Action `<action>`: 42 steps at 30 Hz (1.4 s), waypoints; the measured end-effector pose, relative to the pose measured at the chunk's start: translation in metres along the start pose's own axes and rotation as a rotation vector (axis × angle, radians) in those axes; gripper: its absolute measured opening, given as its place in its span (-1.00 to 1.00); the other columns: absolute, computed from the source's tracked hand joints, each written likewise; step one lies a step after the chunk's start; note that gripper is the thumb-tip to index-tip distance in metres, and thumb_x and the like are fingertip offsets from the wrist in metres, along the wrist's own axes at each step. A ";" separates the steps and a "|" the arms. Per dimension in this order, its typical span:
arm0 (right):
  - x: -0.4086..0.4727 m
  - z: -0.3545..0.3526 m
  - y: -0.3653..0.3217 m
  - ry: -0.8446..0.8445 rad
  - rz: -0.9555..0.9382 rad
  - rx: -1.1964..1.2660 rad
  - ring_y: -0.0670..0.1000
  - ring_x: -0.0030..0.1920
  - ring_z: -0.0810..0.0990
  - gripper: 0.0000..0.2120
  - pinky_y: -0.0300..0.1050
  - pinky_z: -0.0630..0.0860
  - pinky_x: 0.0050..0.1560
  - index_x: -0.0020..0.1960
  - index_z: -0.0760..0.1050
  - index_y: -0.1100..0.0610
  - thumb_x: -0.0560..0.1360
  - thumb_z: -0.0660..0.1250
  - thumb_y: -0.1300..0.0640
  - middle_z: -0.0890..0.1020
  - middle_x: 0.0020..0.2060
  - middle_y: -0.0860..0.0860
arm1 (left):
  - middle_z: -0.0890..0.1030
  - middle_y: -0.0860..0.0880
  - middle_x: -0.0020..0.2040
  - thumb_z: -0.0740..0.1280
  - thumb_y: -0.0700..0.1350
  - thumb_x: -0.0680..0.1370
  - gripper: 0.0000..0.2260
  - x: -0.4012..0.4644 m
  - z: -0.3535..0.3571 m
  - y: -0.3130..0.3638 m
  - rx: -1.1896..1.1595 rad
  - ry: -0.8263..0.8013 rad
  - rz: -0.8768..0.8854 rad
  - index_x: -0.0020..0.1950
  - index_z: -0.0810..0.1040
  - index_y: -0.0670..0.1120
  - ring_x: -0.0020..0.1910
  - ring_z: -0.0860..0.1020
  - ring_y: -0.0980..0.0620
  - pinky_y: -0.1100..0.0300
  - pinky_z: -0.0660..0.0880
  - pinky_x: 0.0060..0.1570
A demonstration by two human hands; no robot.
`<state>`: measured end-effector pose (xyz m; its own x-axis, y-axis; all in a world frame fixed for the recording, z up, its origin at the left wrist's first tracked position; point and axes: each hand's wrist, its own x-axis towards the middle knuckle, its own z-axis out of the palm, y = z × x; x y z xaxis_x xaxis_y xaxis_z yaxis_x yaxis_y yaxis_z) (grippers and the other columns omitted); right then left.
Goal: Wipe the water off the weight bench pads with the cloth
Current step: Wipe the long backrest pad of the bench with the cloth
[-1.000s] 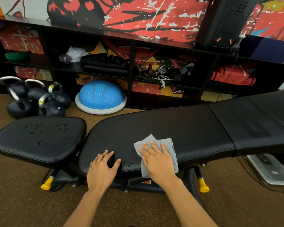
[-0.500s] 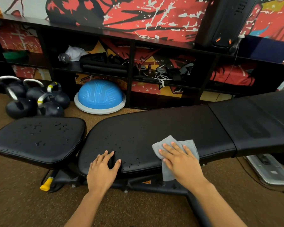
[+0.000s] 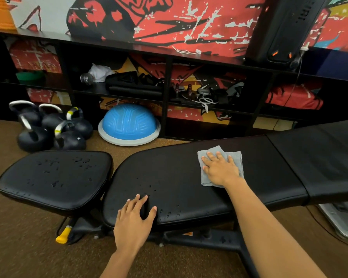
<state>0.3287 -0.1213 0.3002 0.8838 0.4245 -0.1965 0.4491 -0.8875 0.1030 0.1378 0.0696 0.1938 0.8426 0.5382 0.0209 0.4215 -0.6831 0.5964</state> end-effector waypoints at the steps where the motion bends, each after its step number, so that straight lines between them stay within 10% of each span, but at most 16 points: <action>1: 0.006 0.001 -0.005 0.005 -0.002 0.001 0.10 0.54 -0.12 -0.53 0.23 -0.13 0.47 0.54 -0.01 -0.01 0.64 -0.12 -0.02 -0.04 0.55 -0.04 | 0.27 0.15 0.47 0.14 0.29 0.51 -0.51 0.000 0.000 0.000 0.000 0.000 -0.004 0.41 0.32 0.18 0.49 0.14 0.09 0.08 0.15 0.46; 20: 0.021 0.021 -0.080 0.006 -0.163 0.053 0.11 0.54 -0.12 -0.54 0.21 -0.20 0.48 0.53 0.04 -0.01 0.64 -0.09 0.00 -0.02 0.55 -0.01 | 0.27 0.10 0.48 0.20 0.14 0.55 -0.55 0.035 -0.013 0.057 -0.183 0.072 0.138 0.43 0.32 0.09 0.48 0.15 0.10 0.02 0.08 0.48; 38: -0.056 0.012 0.004 0.038 -0.131 0.020 -0.04 0.53 -0.19 -0.41 0.19 -0.21 0.47 0.54 -0.02 -0.04 0.58 0.12 -0.04 -0.02 0.54 -0.11 | 0.25 0.06 0.49 -0.01 0.08 0.64 -0.57 0.038 0.038 0.177 -0.609 -0.334 0.312 0.50 0.22 0.02 0.47 0.18 0.15 0.20 0.10 0.45; 42: -0.051 0.007 0.013 0.246 -0.055 0.255 0.01 0.44 0.26 -0.59 0.01 0.17 0.43 0.44 0.28 0.03 0.59 0.11 0.09 0.39 0.37 -0.01 | 0.27 0.04 0.49 -0.07 0.13 0.63 -0.54 0.049 0.041 0.187 -0.559 -0.374 0.344 0.49 0.24 0.01 0.46 0.20 0.13 0.11 0.14 0.46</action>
<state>0.2890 -0.1555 0.3051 0.8781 0.4760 0.0484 0.4775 -0.8650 -0.1544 0.2721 -0.0519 0.2731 0.9955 0.0681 0.0655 -0.0352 -0.3762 0.9259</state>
